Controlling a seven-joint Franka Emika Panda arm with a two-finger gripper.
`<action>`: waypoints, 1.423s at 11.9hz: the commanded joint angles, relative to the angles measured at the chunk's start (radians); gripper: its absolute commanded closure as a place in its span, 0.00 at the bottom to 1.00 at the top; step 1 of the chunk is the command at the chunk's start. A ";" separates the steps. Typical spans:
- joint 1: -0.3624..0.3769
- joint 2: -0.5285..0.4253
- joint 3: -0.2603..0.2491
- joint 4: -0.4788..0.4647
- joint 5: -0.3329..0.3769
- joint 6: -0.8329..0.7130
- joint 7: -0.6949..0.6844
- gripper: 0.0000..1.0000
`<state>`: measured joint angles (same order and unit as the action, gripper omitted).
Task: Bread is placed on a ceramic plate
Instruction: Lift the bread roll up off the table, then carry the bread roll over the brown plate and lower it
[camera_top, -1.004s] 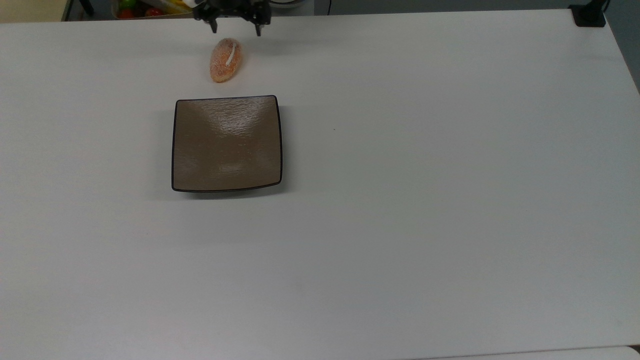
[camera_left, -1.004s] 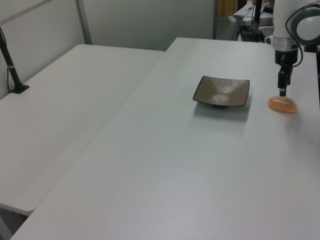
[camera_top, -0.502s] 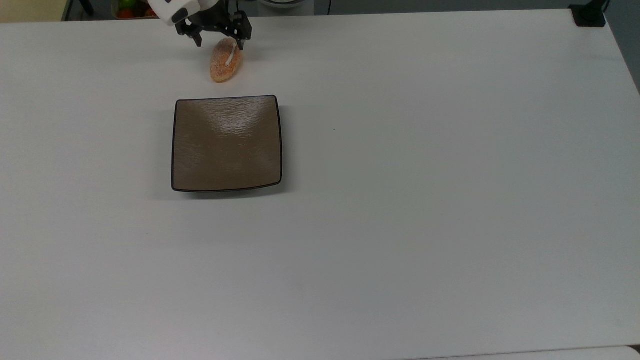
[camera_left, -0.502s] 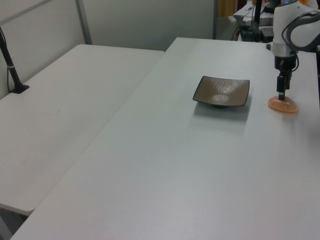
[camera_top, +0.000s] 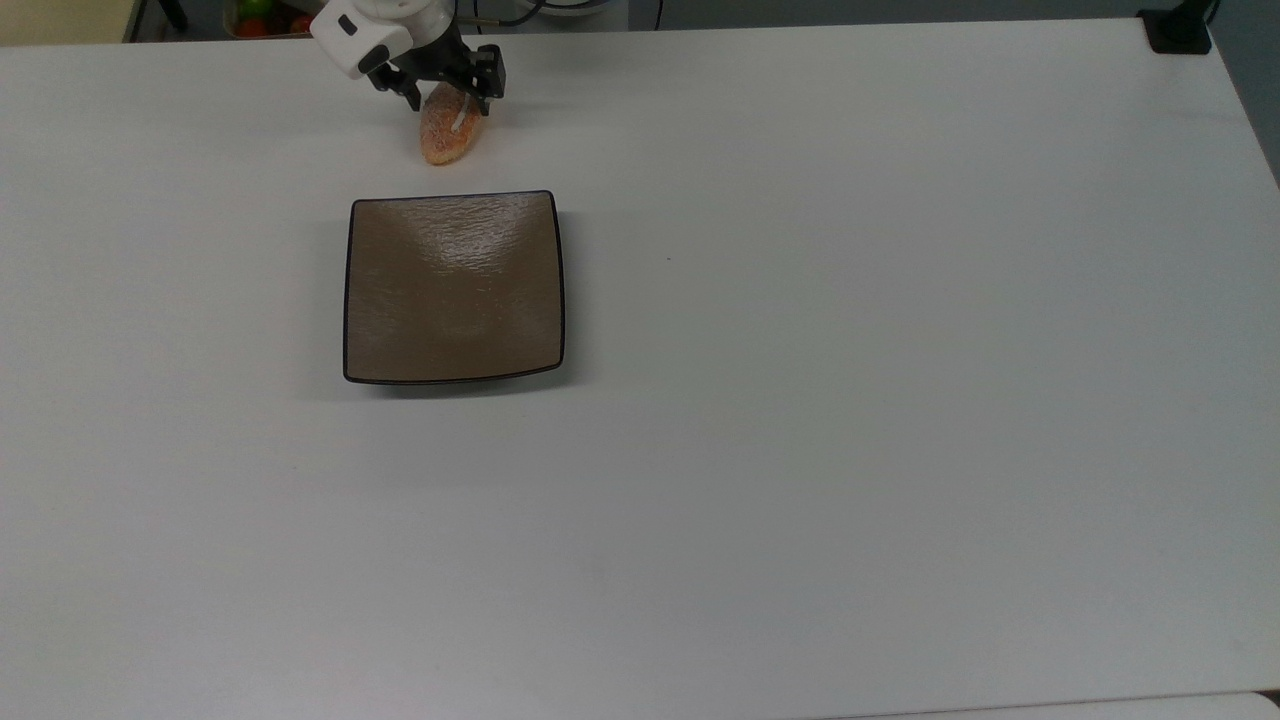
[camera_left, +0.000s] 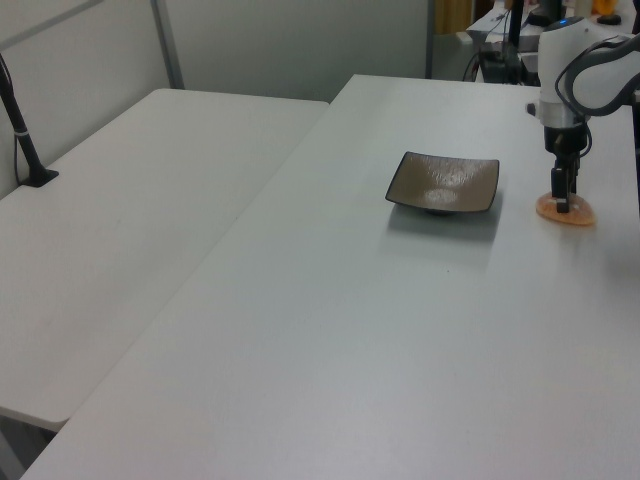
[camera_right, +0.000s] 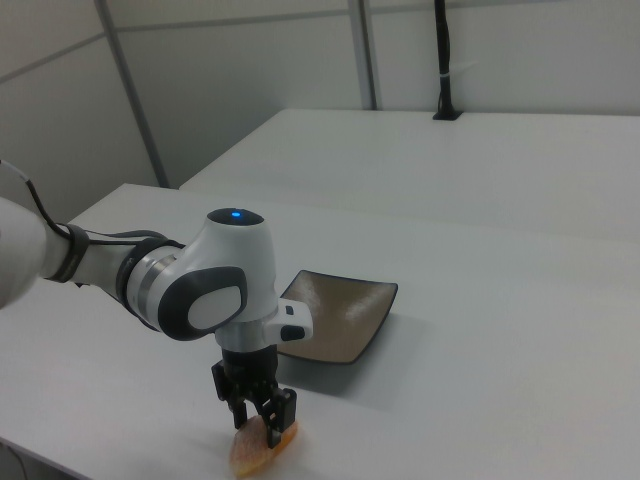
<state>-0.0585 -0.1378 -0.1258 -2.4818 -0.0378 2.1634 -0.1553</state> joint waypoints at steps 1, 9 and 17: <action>0.008 0.003 -0.001 -0.002 -0.011 0.026 -0.012 0.75; 0.005 -0.055 -0.003 0.117 -0.008 -0.129 -0.001 0.86; 0.037 0.128 0.003 0.519 0.090 -0.139 0.043 0.85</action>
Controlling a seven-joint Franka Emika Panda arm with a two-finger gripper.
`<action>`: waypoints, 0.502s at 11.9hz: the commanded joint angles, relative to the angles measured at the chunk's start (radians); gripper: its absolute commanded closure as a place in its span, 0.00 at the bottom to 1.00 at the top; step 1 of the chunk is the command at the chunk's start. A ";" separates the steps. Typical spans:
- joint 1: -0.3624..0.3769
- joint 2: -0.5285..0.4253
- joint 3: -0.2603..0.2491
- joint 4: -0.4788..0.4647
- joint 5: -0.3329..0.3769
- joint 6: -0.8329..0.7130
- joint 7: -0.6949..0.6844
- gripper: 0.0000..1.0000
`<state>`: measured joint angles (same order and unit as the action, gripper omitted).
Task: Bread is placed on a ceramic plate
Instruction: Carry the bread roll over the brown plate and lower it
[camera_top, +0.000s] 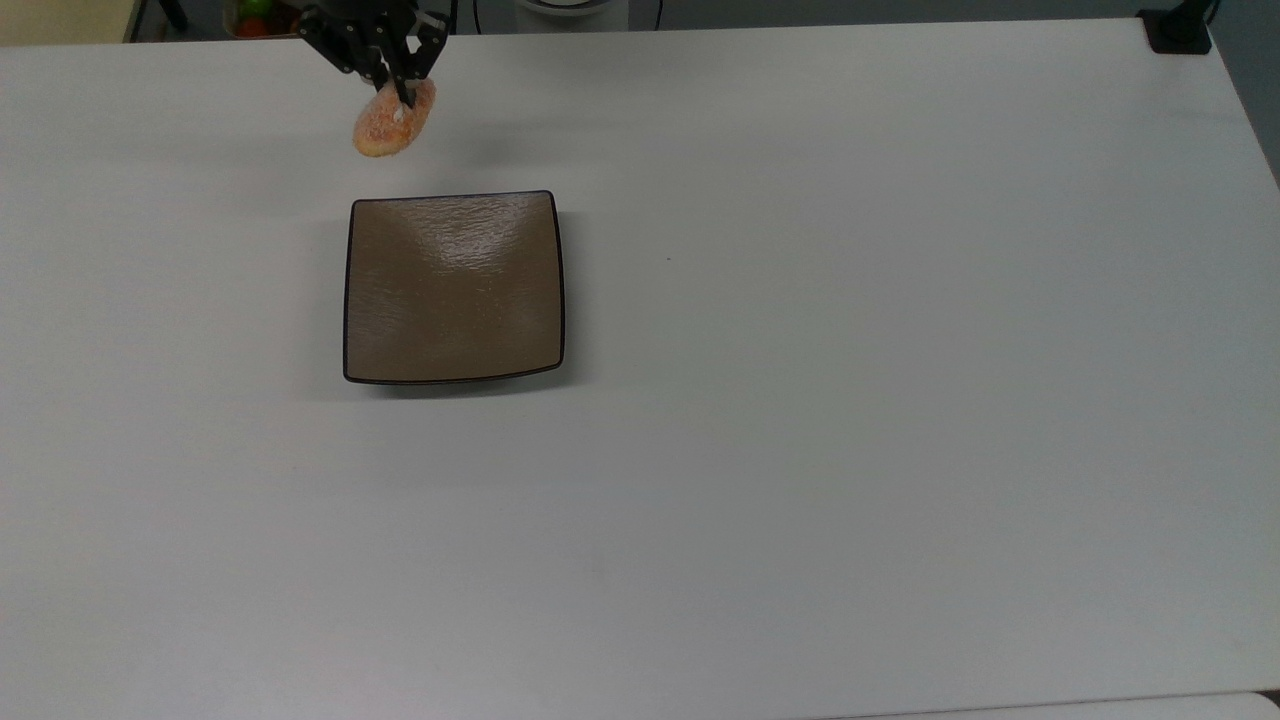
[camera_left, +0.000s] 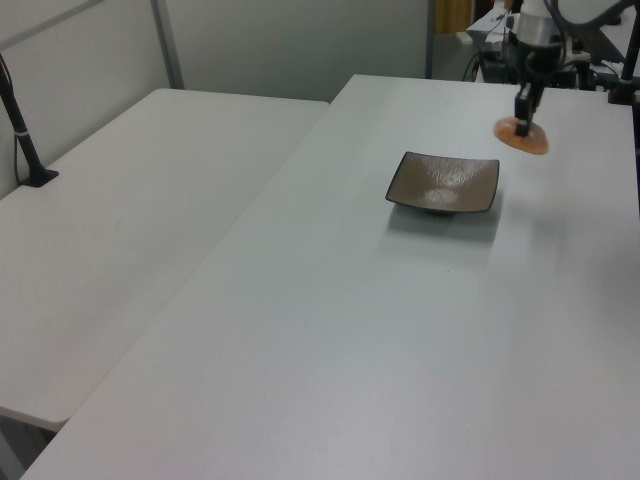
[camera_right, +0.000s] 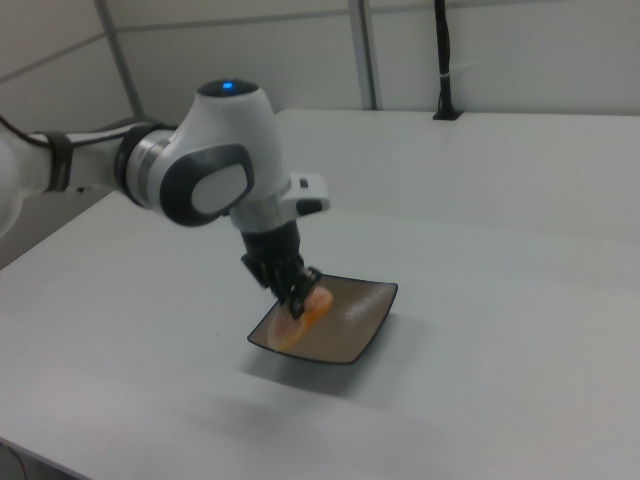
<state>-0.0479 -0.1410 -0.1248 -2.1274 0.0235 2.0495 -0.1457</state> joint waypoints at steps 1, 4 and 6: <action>0.040 0.179 0.002 0.214 0.033 -0.025 0.070 0.85; 0.085 0.346 0.007 0.336 0.016 0.003 0.171 0.85; 0.099 0.397 0.023 0.336 0.010 0.070 0.198 0.85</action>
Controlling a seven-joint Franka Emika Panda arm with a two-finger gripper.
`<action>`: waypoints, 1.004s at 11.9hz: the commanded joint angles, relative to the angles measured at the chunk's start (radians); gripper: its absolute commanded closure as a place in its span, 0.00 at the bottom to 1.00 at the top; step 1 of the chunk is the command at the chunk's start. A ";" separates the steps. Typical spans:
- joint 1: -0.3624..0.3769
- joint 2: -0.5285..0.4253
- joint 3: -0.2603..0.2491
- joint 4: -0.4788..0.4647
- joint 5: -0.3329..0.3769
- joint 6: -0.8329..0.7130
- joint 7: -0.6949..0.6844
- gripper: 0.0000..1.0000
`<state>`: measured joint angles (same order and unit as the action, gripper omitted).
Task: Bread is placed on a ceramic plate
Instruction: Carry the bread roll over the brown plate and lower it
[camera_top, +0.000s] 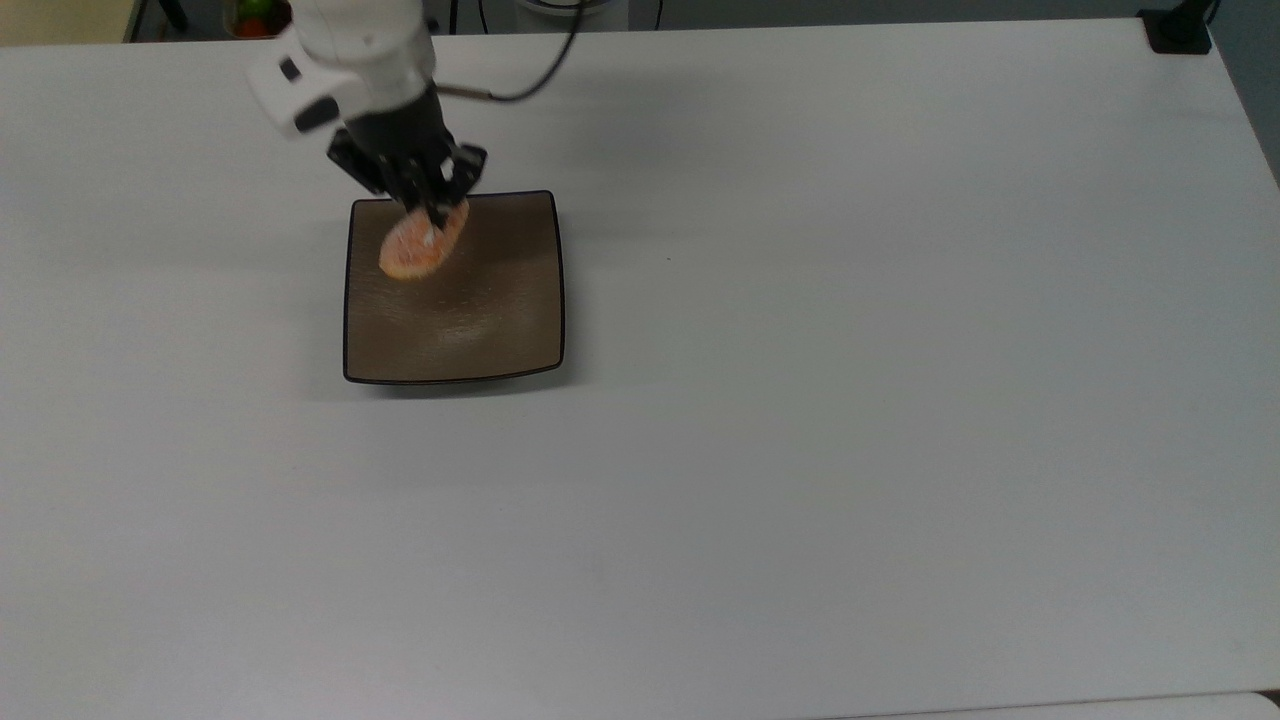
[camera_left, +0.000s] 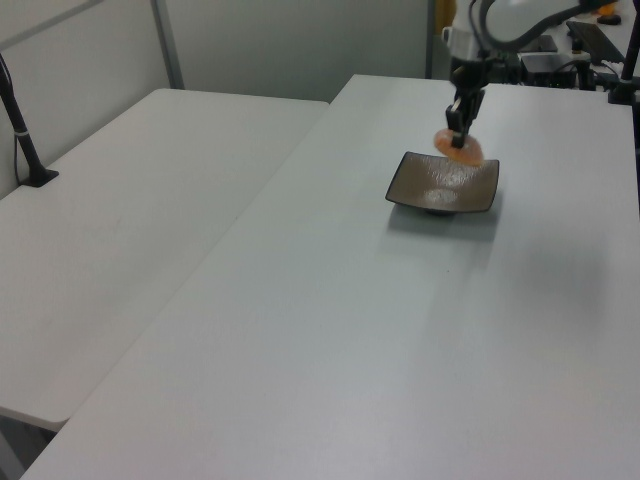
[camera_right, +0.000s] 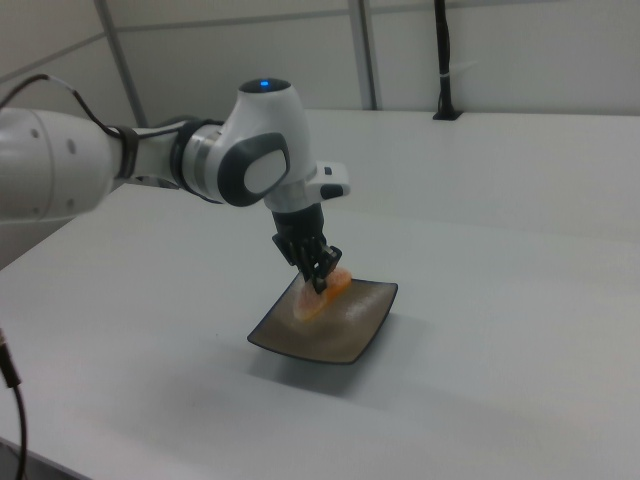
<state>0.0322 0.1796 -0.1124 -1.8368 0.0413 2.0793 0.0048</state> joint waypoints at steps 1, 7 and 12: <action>0.020 0.087 0.020 0.044 -0.026 0.042 0.053 0.84; 0.021 0.103 0.025 0.040 -0.058 0.039 0.075 0.00; 0.018 0.092 0.034 0.045 -0.058 0.031 0.077 0.00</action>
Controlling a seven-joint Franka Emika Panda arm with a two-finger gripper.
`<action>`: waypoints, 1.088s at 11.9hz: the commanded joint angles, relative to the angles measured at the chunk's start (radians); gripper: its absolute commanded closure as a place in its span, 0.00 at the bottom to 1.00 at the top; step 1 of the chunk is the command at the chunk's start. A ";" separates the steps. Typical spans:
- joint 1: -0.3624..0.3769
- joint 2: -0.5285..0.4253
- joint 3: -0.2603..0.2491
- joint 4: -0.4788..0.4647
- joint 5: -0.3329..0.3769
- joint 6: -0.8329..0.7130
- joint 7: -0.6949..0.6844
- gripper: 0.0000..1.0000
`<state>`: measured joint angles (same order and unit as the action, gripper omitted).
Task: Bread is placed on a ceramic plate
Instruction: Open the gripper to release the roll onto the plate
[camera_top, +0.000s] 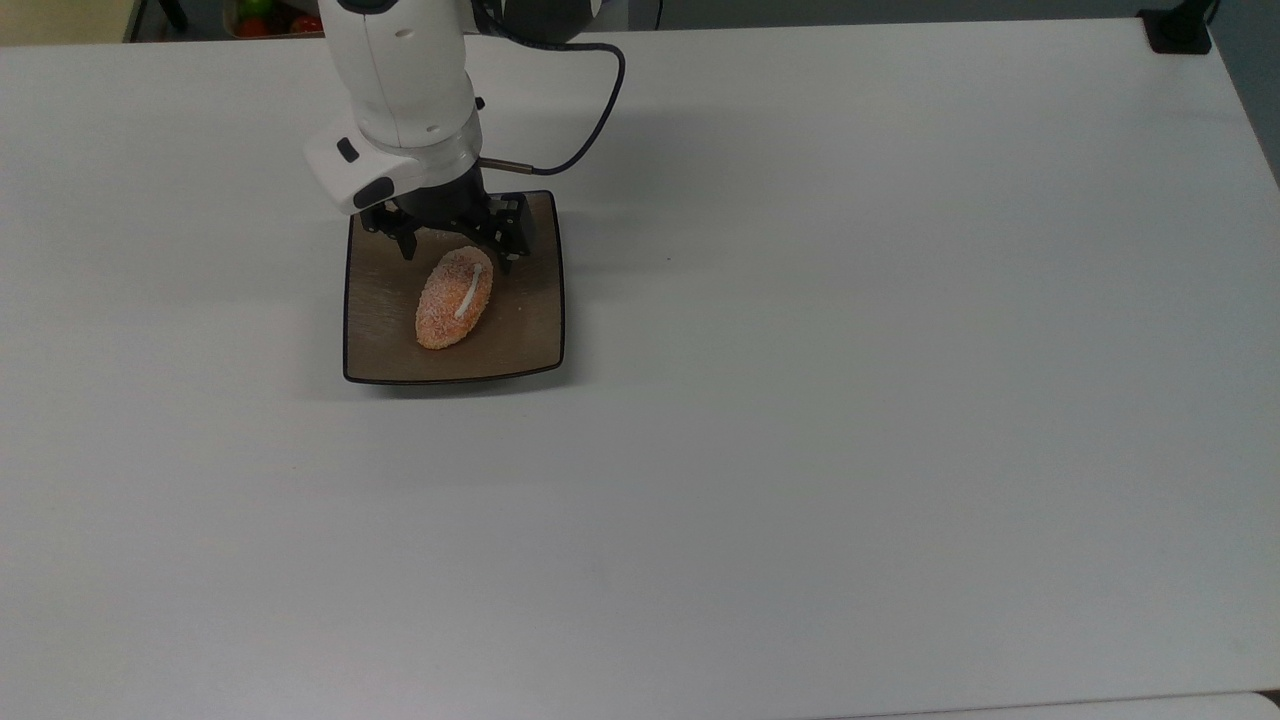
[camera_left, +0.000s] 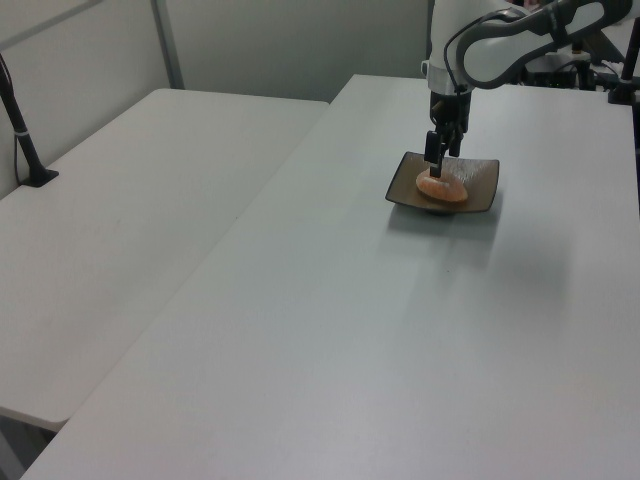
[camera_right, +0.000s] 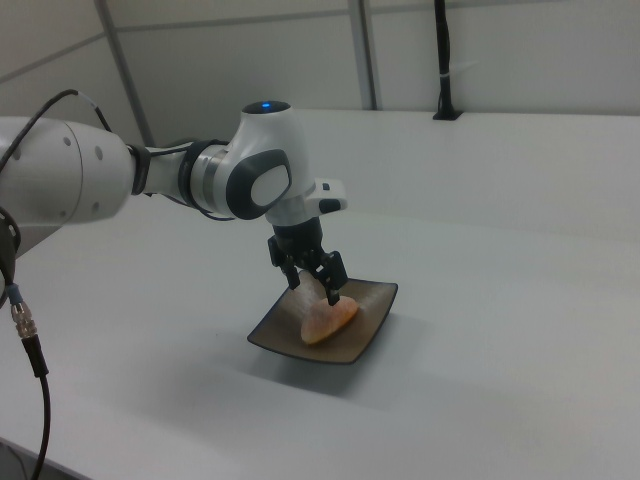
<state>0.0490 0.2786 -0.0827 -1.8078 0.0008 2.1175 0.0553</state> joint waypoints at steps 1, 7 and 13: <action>0.002 -0.025 0.004 0.018 -0.018 -0.016 0.026 0.00; -0.005 -0.174 0.006 0.105 -0.016 -0.299 0.023 0.00; 0.044 -0.309 0.015 0.102 -0.002 -0.430 0.014 0.00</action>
<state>0.0607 -0.0068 -0.0700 -1.6930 0.0007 1.6903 0.0580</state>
